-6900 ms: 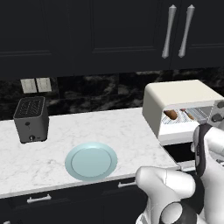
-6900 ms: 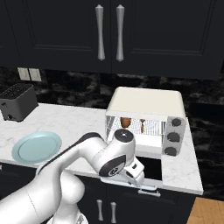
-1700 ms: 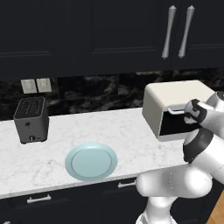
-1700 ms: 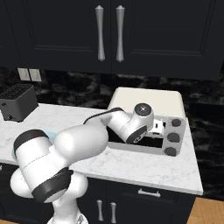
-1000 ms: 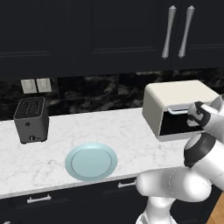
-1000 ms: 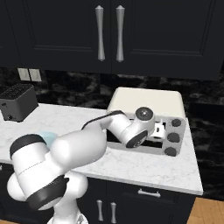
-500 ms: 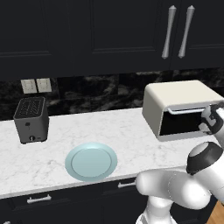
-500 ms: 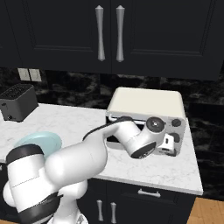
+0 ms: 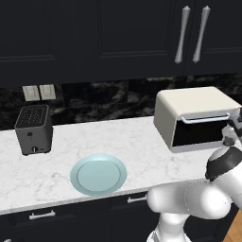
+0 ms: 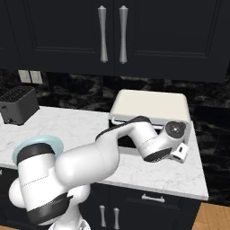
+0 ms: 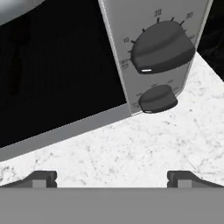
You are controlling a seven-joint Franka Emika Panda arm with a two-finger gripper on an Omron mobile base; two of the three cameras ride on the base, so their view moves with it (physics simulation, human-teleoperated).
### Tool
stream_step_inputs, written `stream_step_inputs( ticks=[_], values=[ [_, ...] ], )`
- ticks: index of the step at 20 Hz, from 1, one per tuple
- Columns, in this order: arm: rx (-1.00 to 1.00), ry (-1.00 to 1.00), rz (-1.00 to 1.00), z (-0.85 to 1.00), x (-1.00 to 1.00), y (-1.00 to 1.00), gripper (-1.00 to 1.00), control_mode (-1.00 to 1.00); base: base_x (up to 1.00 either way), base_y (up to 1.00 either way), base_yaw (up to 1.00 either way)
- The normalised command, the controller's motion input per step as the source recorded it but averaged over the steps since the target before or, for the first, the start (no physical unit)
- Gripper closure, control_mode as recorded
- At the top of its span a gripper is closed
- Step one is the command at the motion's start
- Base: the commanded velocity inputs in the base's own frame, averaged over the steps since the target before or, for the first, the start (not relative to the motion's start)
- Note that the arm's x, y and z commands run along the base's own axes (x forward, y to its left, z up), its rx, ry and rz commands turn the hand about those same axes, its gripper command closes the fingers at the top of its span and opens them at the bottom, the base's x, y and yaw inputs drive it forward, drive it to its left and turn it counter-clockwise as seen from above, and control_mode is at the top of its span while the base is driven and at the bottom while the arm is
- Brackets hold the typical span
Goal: Pick up the kebab skewer and baguette bread, and place them inside the toaster oven. Close the toaster oven door and start by setting the timer.
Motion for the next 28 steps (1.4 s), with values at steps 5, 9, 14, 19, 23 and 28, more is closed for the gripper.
stream_step_inputs(
  ticks=[5, 9, 14, 19, 23, 28],
  values=[
    [0.16, -0.06, -0.05, -0.03, 0.02, -0.13, -1.00, -1.00, 0.00, 0.00, 0.00],
    [0.25, 0.00, -0.15, 0.00, 0.11, -0.22, -1.00, -1.00, 0.00, 0.00, 0.00],
    [0.28, -0.05, -0.22, -0.01, 0.21, -0.18, -1.00, -1.00, 0.00, 0.00, 0.00],
    [0.24, -0.15, -0.29, -0.05, 0.13, -0.03, -1.00, -1.00, 0.00, 0.00, 0.00],
    [0.20, -0.10, -0.29, -0.01, 0.42, 0.00, -1.00, -1.00, 0.00, 0.00, 0.00],
    [0.17, -0.08, -0.25, -0.08, 0.13, 0.04, -1.00, -1.00, 0.00, 0.00, 0.00]
  ],
)
